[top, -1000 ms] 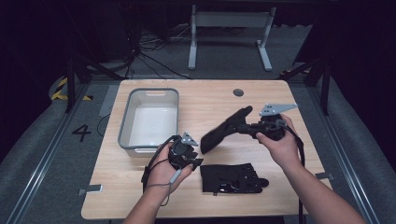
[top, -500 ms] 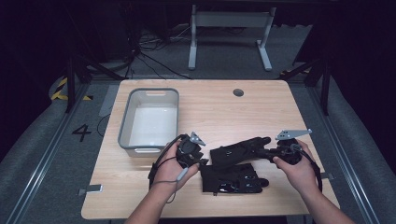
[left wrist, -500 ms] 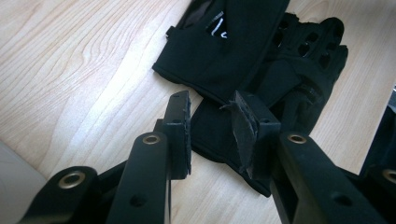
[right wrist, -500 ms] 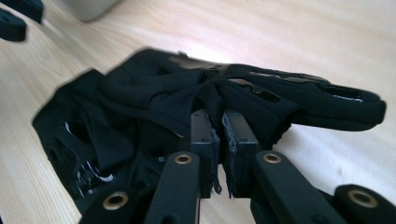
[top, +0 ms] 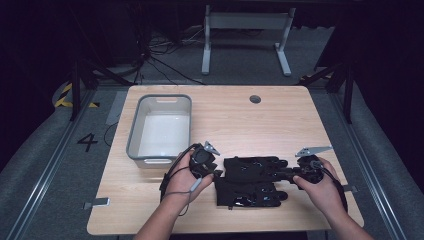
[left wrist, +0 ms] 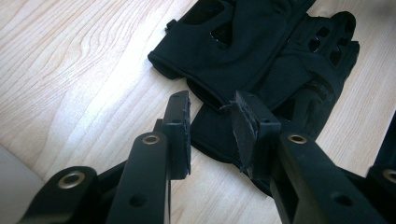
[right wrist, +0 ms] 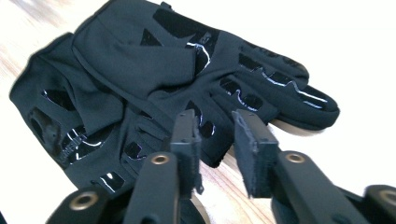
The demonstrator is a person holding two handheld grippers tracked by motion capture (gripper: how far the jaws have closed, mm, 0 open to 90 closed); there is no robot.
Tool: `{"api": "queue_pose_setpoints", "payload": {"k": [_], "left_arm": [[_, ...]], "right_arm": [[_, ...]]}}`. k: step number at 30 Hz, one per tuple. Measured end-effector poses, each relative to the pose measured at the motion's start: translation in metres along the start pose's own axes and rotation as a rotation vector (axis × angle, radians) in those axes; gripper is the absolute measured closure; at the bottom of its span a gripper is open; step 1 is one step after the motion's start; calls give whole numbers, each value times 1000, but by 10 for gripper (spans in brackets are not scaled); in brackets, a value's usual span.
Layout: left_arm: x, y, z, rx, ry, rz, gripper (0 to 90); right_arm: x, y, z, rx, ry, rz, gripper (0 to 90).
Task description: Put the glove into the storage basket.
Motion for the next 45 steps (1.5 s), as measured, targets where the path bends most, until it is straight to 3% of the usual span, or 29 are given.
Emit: {"api": "queue_pose_setpoints", "payload": {"k": [12,15,20,23,30,36,45], "left_arm": [[0,8,18,3,7,-12,661],[-1,11,23,-8,3,-11,658],[-6,19,31,-22,-12,-4,653],[-11,26,36,-32,-25,1,651],[-24,45,45,-56,-71,12,658],[-29,64,47,-100,-92,18,659],[-33,77,46,-147,-102,35,652]], "right_arm": [[13,-20,13,47,-54,-62,662],[18,-21,20,49,-74,-71,654],[33,-17,35,46,-66,-80,648],[44,-11,43,39,-63,-99,646],[62,16,53,-30,-52,-84,633],[61,36,52,-95,-55,-64,602],[58,50,51,-144,-60,-59,606]]}}
Point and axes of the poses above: each handheld gripper's, and its own axes: y roughly forward along the jaws, z roughly out of its top, x roughly to its right, the point moved 2 cm from there along y, roughly forward along the jaws
